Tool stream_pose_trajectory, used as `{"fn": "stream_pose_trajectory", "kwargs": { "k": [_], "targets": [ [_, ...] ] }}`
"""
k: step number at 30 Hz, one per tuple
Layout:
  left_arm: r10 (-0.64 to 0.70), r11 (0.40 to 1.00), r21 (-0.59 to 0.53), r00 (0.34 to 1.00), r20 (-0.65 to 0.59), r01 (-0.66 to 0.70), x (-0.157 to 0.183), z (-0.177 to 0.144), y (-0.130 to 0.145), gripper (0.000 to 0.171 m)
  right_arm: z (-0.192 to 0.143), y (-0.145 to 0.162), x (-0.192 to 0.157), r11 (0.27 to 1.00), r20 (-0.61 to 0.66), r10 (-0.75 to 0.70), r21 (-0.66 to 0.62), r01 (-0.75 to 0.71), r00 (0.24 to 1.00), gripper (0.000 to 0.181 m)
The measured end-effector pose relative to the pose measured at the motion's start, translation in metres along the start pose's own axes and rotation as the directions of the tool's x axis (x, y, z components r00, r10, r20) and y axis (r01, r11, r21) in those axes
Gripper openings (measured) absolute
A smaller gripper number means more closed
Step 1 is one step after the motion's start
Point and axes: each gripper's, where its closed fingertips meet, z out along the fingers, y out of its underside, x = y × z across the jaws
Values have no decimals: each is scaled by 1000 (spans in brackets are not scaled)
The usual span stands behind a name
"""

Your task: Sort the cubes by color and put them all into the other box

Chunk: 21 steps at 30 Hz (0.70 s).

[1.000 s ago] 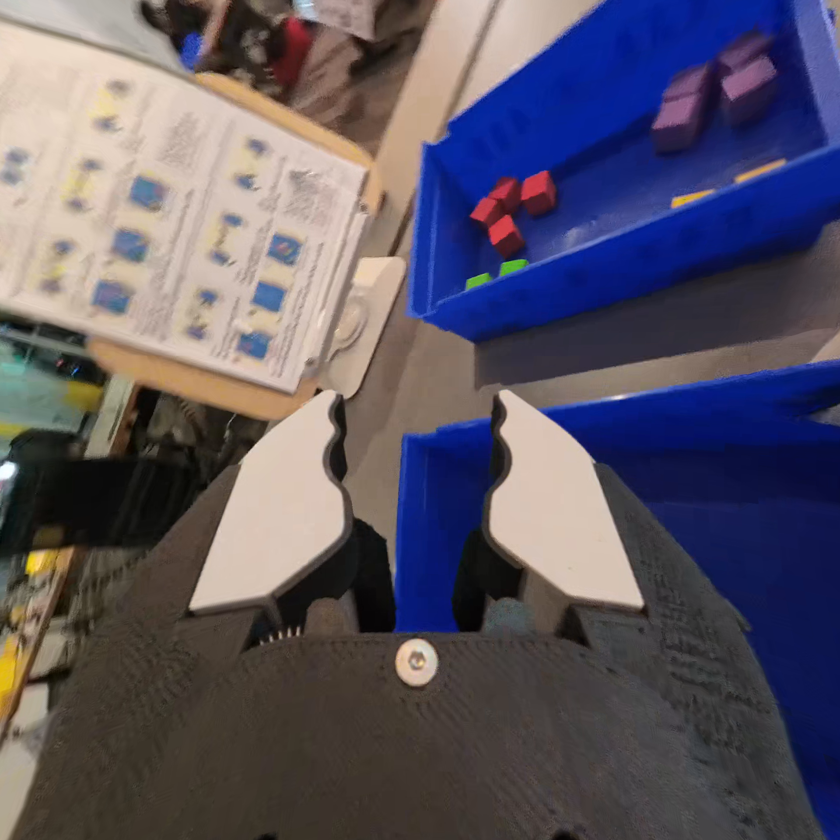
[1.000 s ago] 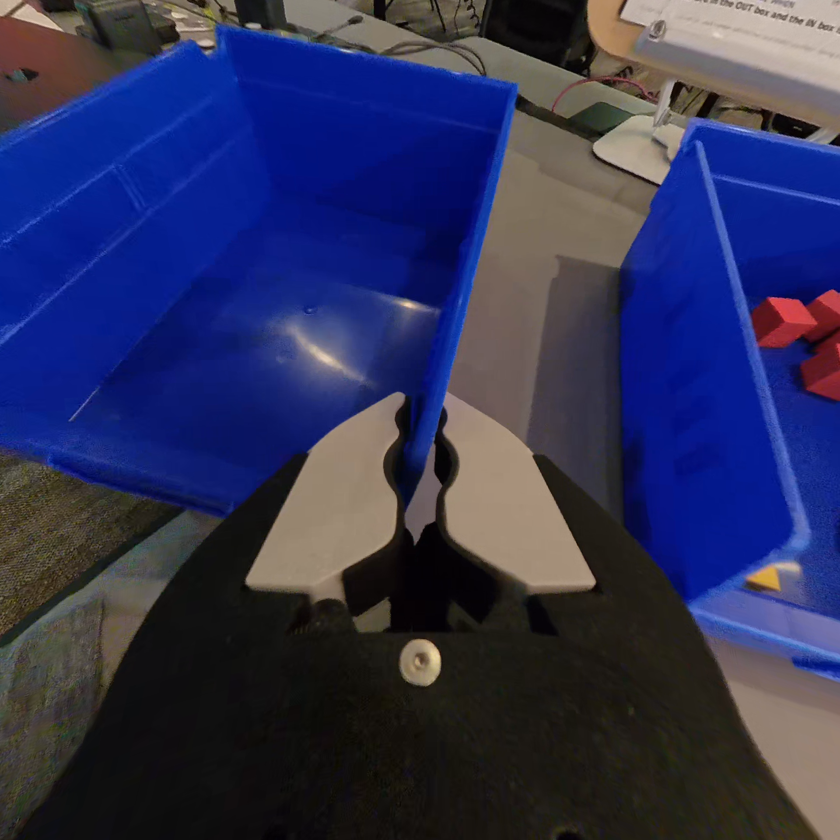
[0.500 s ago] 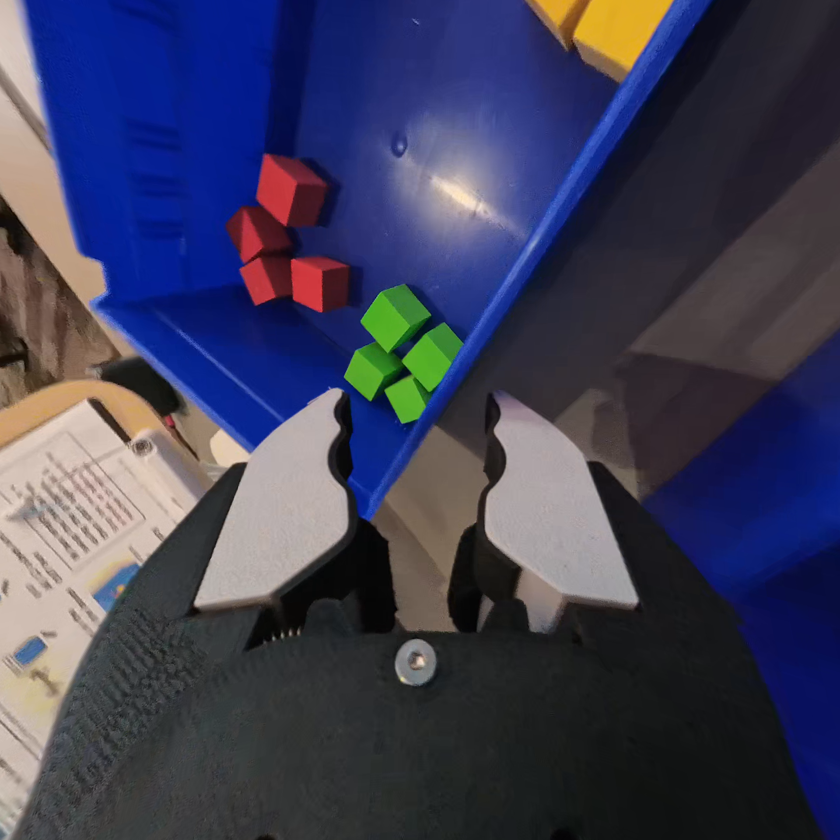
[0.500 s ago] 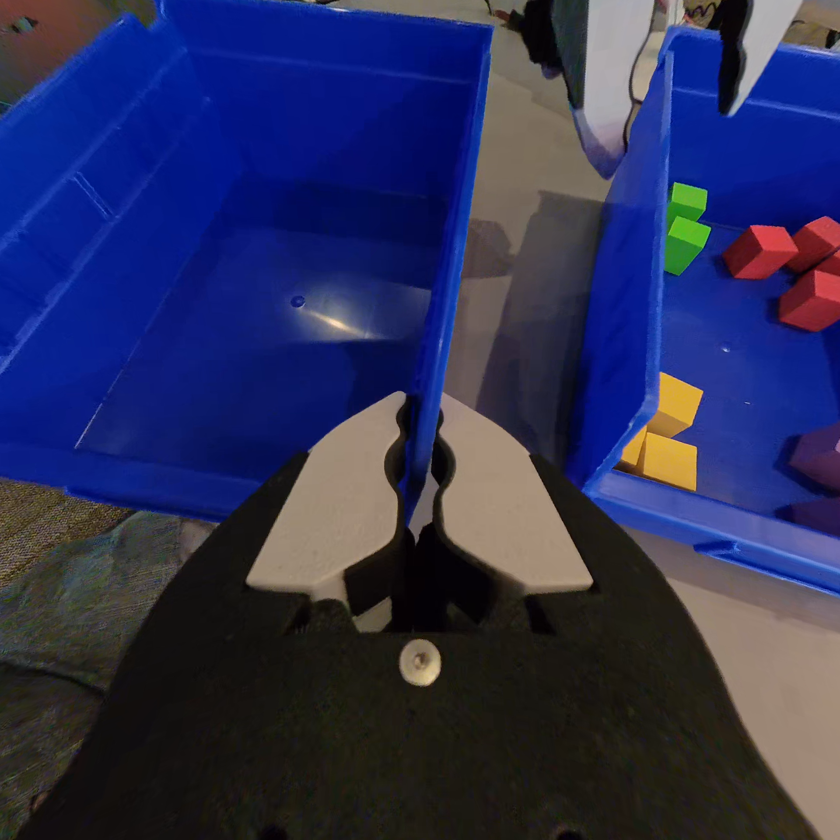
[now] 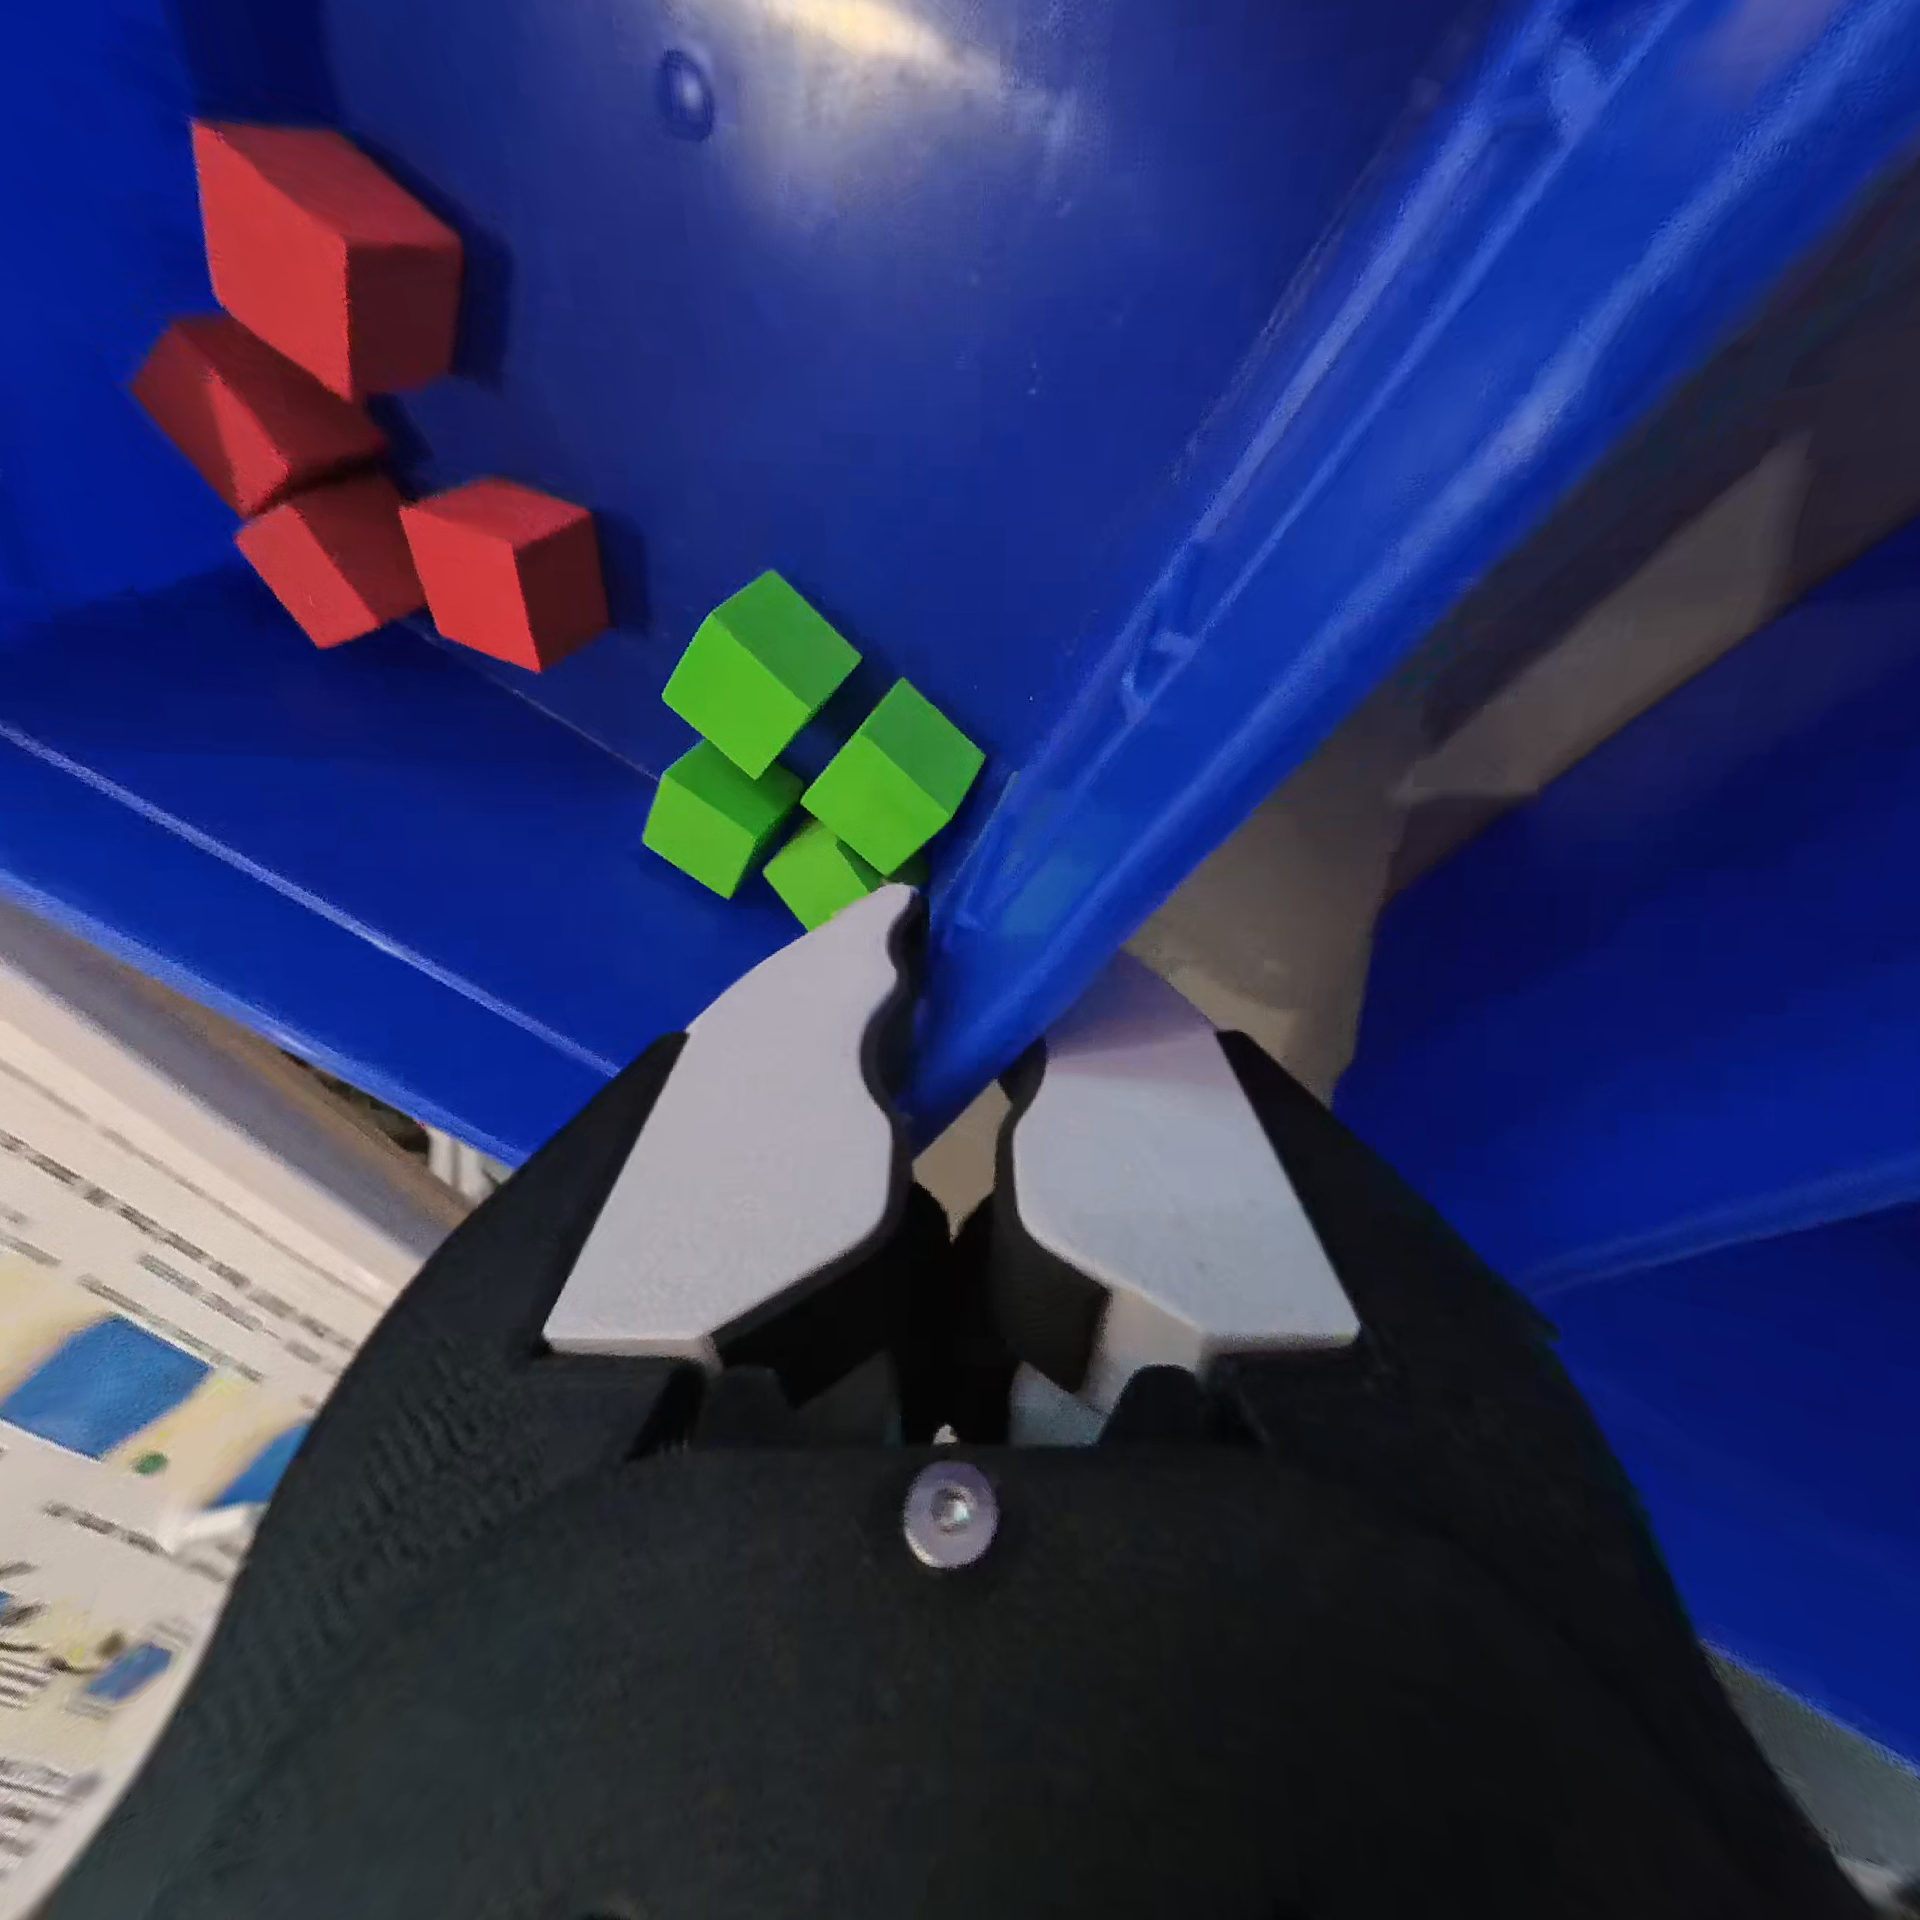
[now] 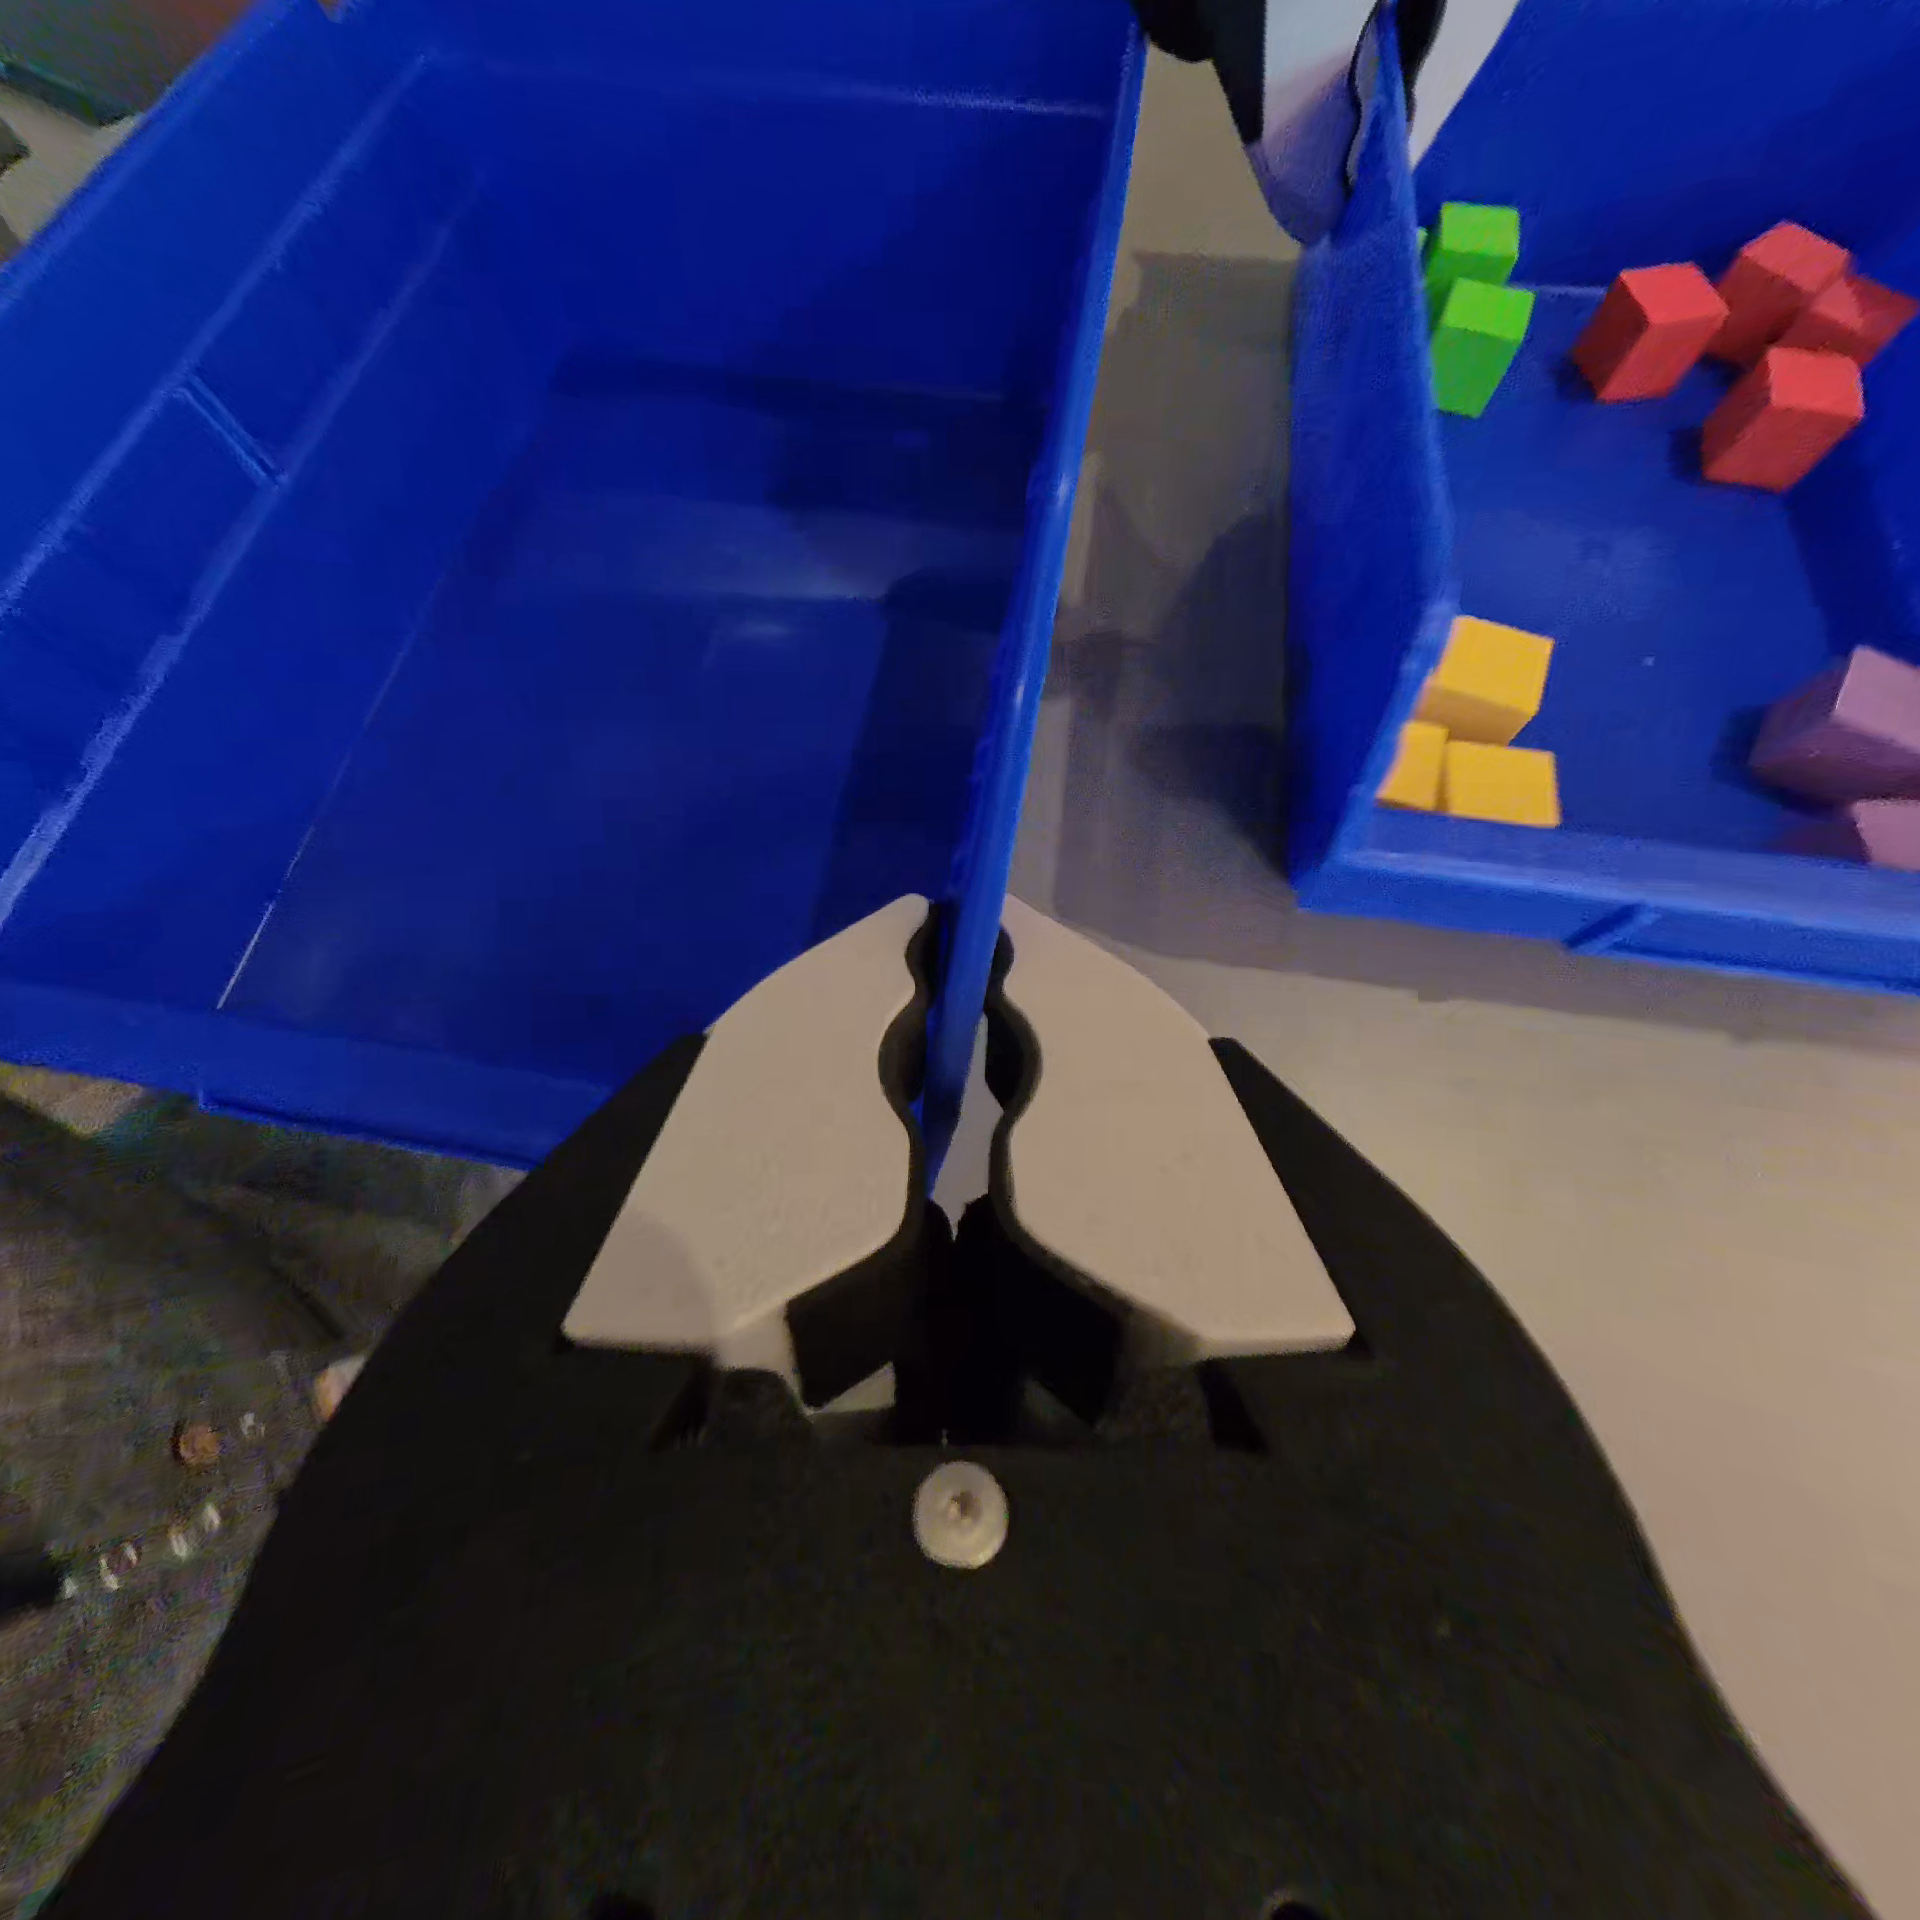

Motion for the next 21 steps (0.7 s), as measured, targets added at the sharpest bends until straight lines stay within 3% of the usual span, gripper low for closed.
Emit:
{"fn": "stream_pose_trajectory", "kwargs": {
  "k": [9,21],
  "targets": [
    [-124,990,-77,988,-94,117,44,-14,7,7,-40,29,28,987,222,-123,-78,143,967,5],
    [-353,925,-212,921,-166,316,86,-29,13,7,-101,72,90,978,377,-120,-112,174,918,4]
  ]
}}
